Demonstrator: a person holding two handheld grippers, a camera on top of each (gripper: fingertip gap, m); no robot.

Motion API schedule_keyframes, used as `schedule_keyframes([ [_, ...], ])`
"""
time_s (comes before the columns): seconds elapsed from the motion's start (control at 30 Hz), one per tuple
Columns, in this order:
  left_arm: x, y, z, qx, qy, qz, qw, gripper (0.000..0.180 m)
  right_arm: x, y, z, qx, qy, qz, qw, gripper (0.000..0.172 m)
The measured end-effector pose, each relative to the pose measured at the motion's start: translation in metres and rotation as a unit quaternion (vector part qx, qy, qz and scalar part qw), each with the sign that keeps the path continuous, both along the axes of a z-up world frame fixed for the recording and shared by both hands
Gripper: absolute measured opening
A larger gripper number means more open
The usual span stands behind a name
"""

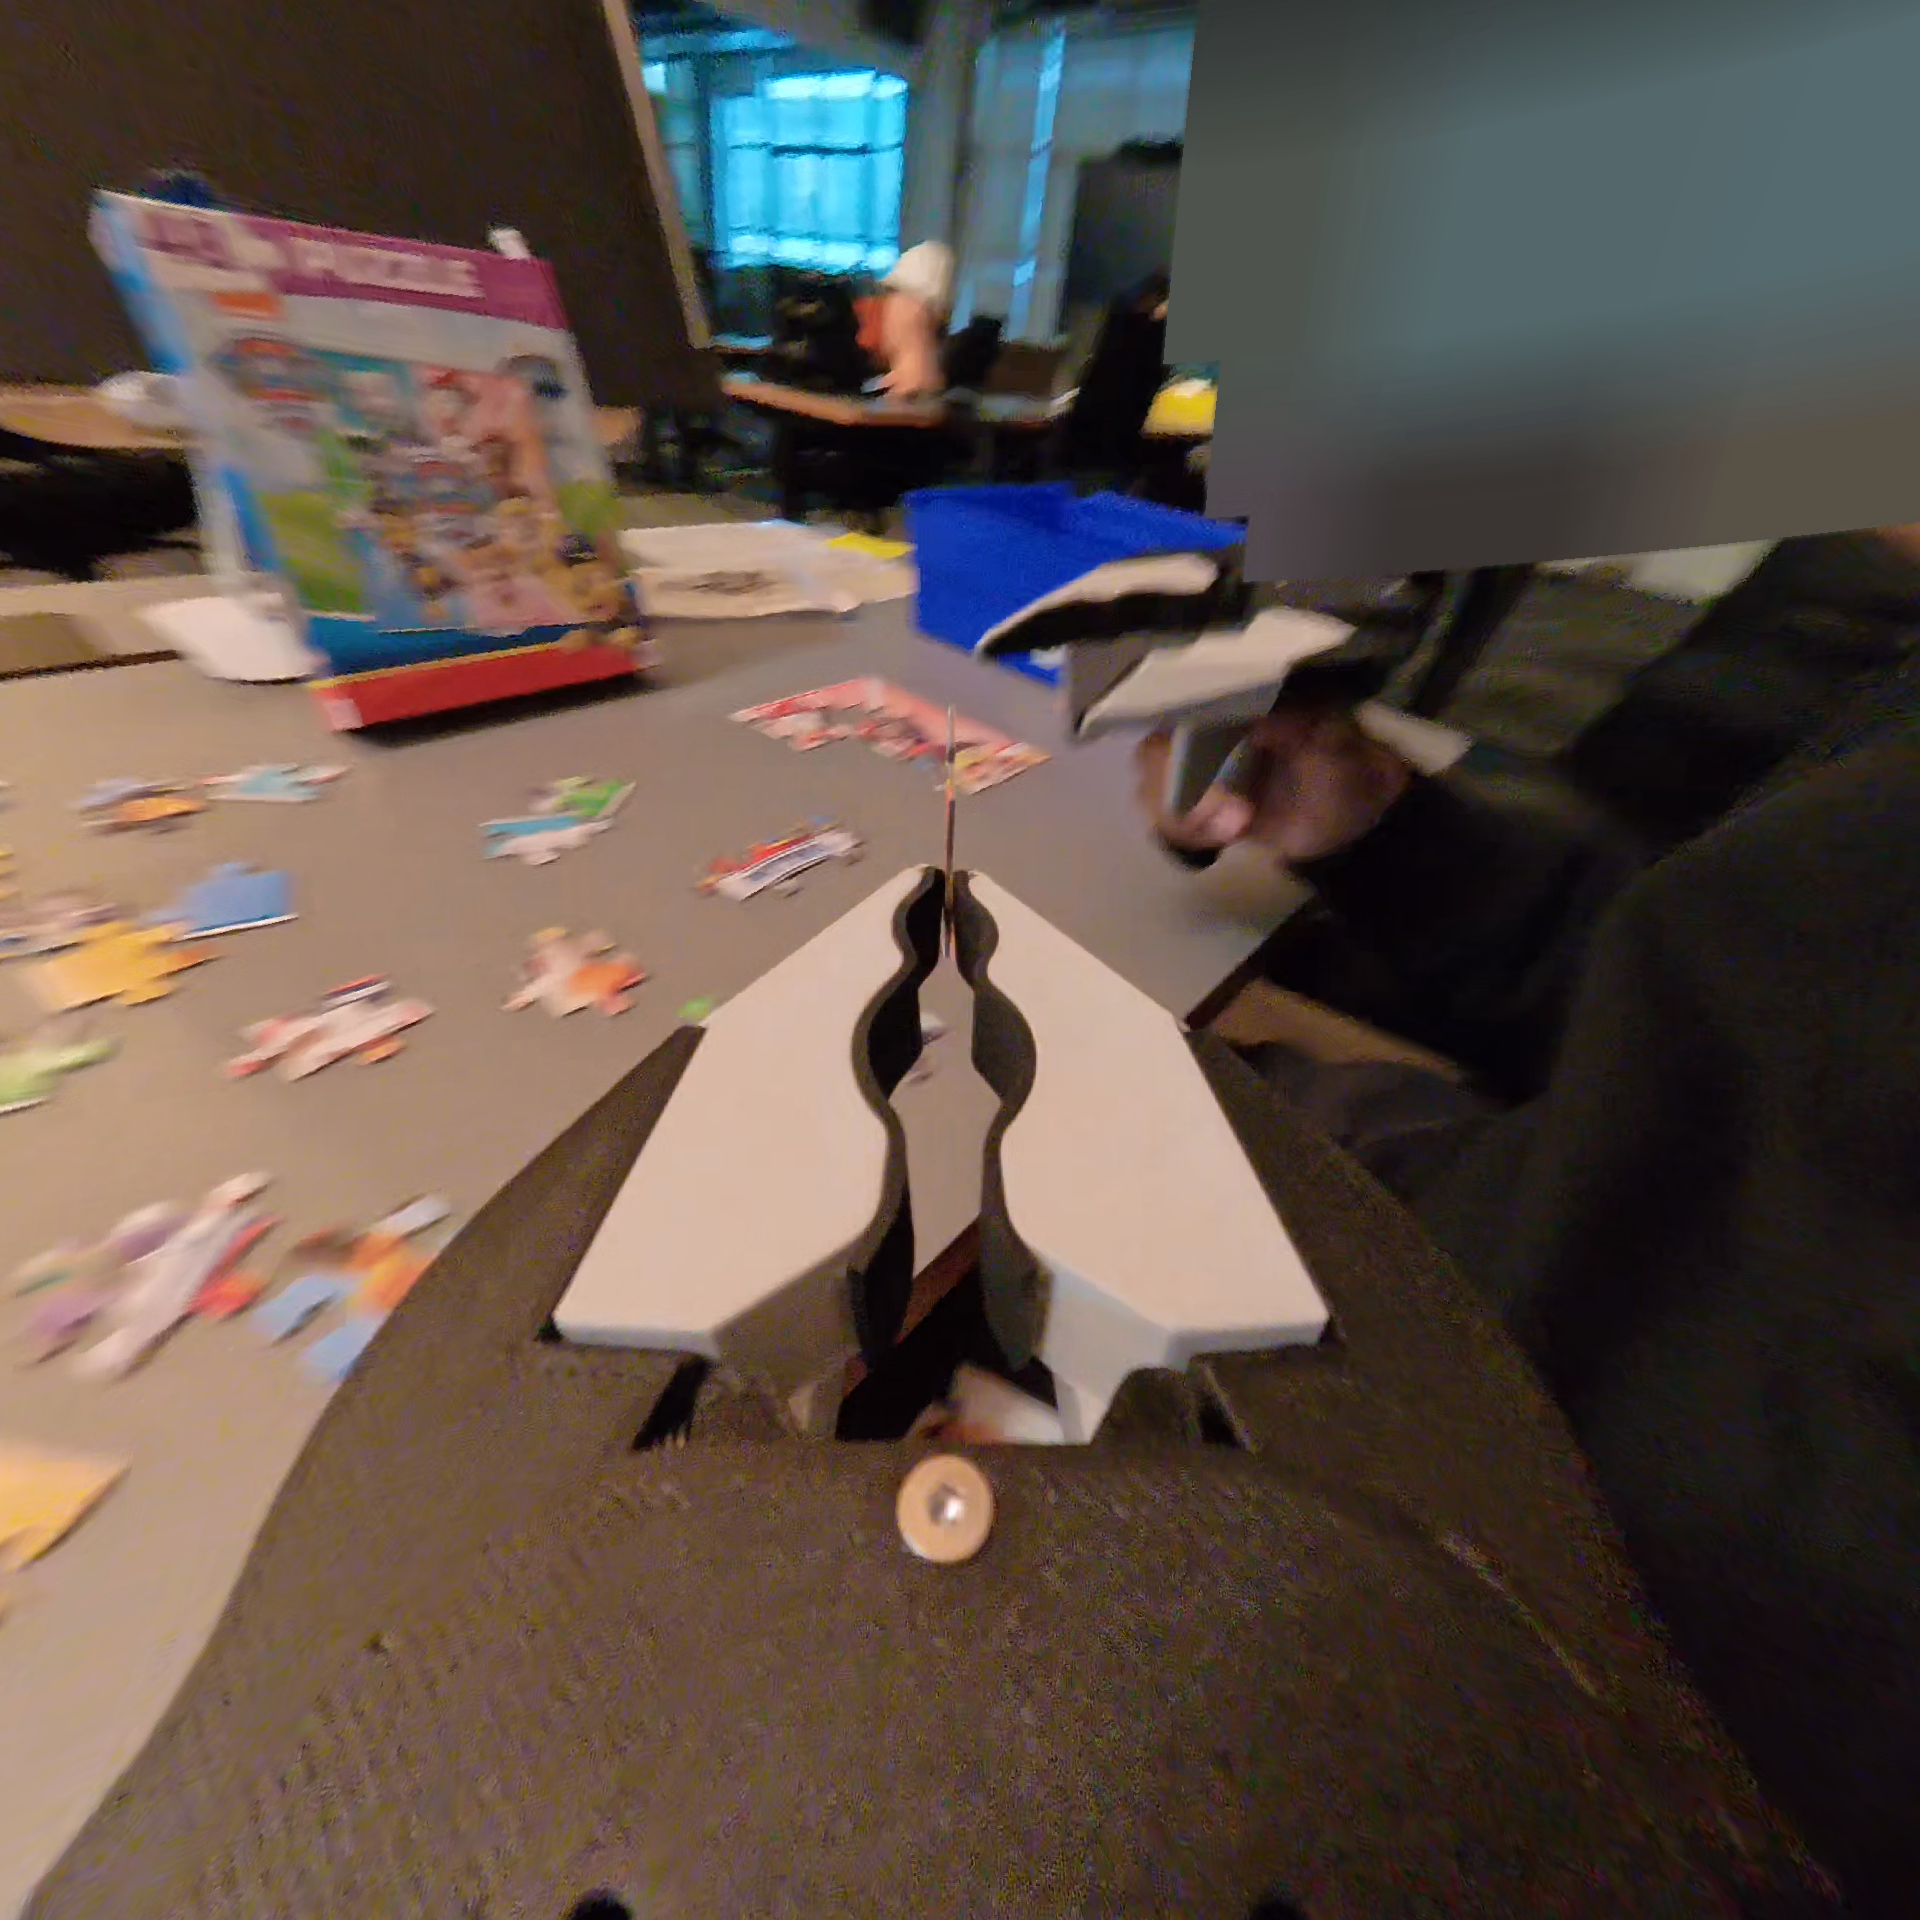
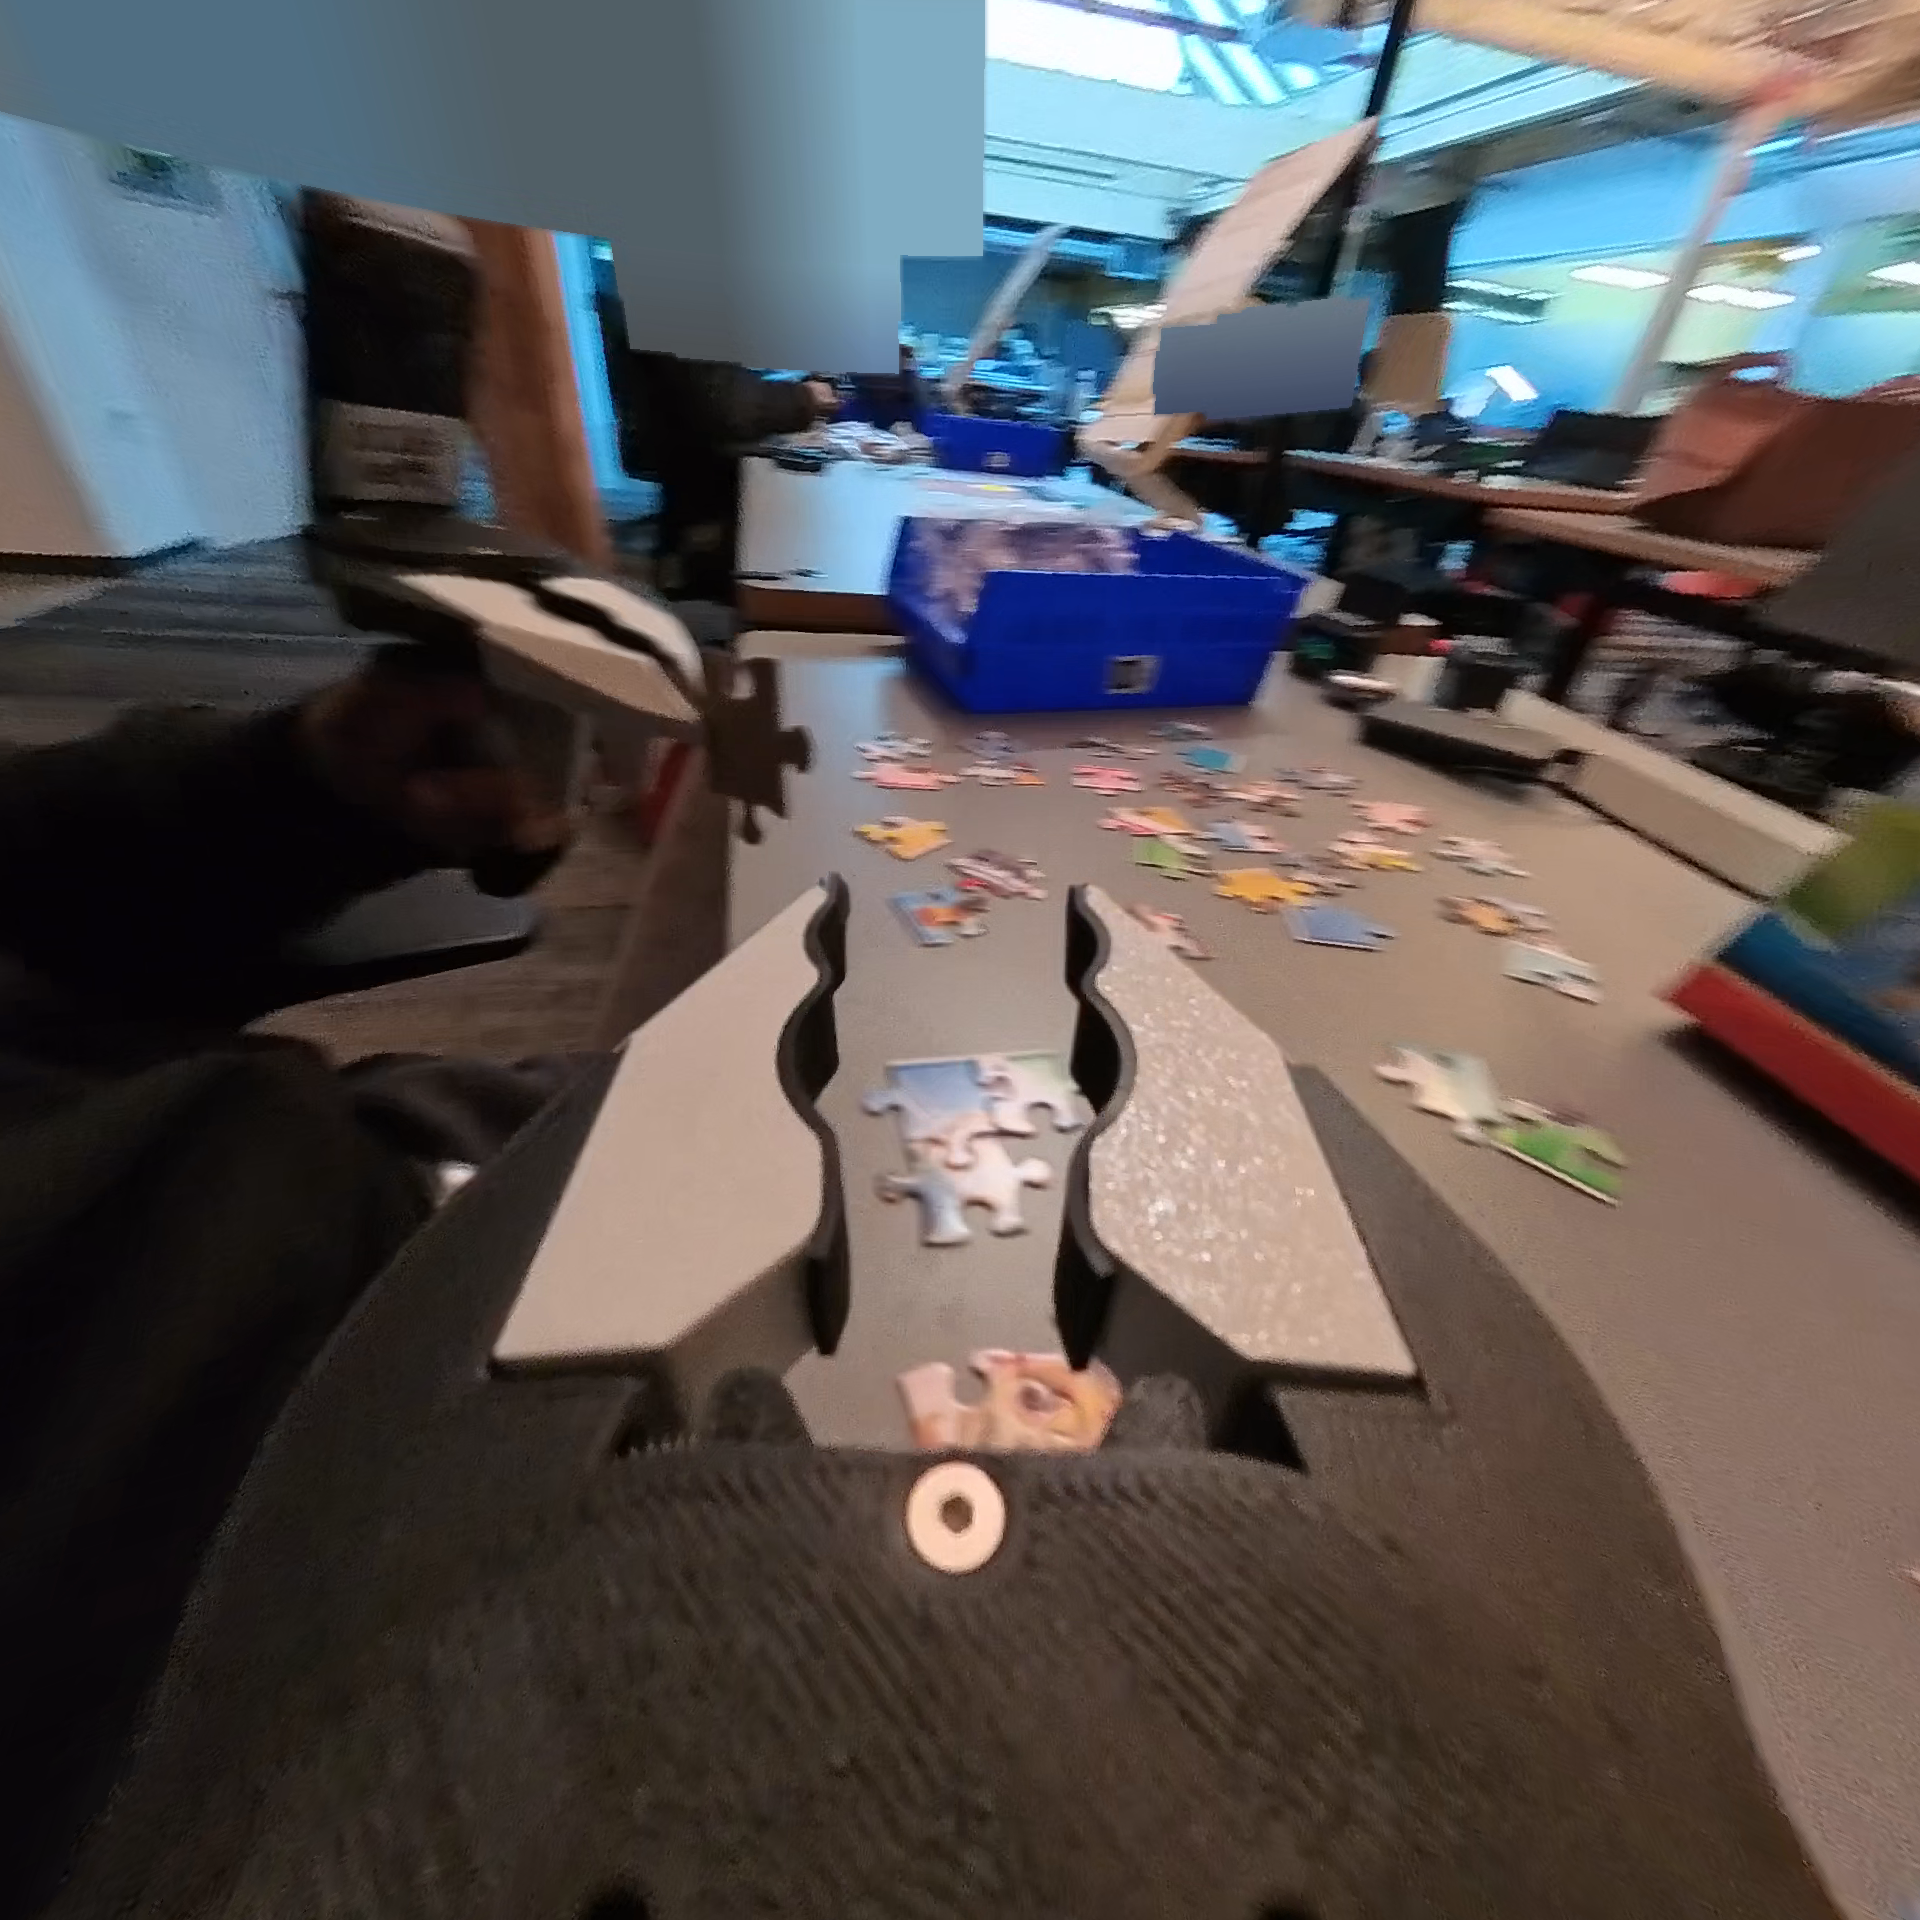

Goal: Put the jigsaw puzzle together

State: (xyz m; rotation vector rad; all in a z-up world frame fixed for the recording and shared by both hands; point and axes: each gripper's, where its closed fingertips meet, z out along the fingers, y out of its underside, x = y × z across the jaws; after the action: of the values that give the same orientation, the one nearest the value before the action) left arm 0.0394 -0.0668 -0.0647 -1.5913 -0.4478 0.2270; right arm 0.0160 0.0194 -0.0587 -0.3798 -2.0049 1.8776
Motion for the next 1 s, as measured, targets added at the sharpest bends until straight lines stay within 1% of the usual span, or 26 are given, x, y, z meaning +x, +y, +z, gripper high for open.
schedule_keyframes([
  [0.1, 0.010, 0.028, 0.014, 0.061, -0.053, -0.087, 0.993, 0.000, 0.017, -0.013, 0.000, -0.026, -0.020, 0.049, 0.998, 0.041],
  [0.2, 0.014, 0.048, 0.015, 0.084, -0.083, -0.129, 0.985, 0.000, 0.025, -0.014, 0.002, -0.055, -0.034, 0.068, 0.996, 0.041],
  [0.33, 0.013, 0.062, 0.011, 0.089, -0.100, -0.145, 0.980, 0.000, 0.032, -0.013, 0.000, -0.063, -0.041, 0.078, 0.994, 0.037],
  [0.5, 0.009, 0.070, 0.006, 0.096, -0.112, -0.150, 0.978, 0.000, 0.030, -0.013, 0.001, -0.087, -0.058, 0.082, 0.991, 0.028],
  [0.6, 0.008, 0.072, 0.003, 0.100, -0.120, -0.153, 0.976, 0.000, 0.024, -0.010, -0.001, -0.104, -0.074, 0.070, 0.989, 0.018],
  [0.67, 0.007, 0.073, 0.000, 0.101, -0.124, -0.157, 0.975, 0.000, 0.022, -0.008, -0.002, -0.113, -0.086, 0.065, 0.988, 0.007],
  [0.73, 0.005, 0.075, -0.003, 0.098, -0.126, -0.152, 0.975, 0.001, 0.022, -0.007, -0.002, -0.118, -0.094, 0.070, 0.986, 0.002],
  [0.8, -0.001, 0.075, -0.007, 0.091, -0.130, -0.135, 0.978, 0.008, 0.022, -0.007, -0.002, -0.118, -0.095, 0.067, 0.986, 0.000],
  [0.83, -0.006, 0.075, -0.010, 0.087, -0.133, -0.121, 0.980, 0.019, 0.020, -0.006, -0.002, -0.116, -0.090, 0.057, 0.988, 0.000],
  [0.9, -0.015, 0.074, -0.015, 0.078, -0.136, -0.095, 0.983, 0.034, 0.015, -0.001, -0.003, -0.106, -0.074, 0.028, 0.991, 0.000],
  [0.93, -0.021, 0.073, -0.019, 0.069, -0.140, -0.075, 0.985, 0.041, 0.010, 0.004, -0.003, -0.096, -0.060, 0.002, 0.994, 0.000],
  [1.0, -0.030, 0.071, -0.028, 0.059, -0.156, -0.052, 0.985, 0.048, -0.005, 0.019, -0.008, -0.045, -0.004, -0.081, 0.996, 0.000],
])
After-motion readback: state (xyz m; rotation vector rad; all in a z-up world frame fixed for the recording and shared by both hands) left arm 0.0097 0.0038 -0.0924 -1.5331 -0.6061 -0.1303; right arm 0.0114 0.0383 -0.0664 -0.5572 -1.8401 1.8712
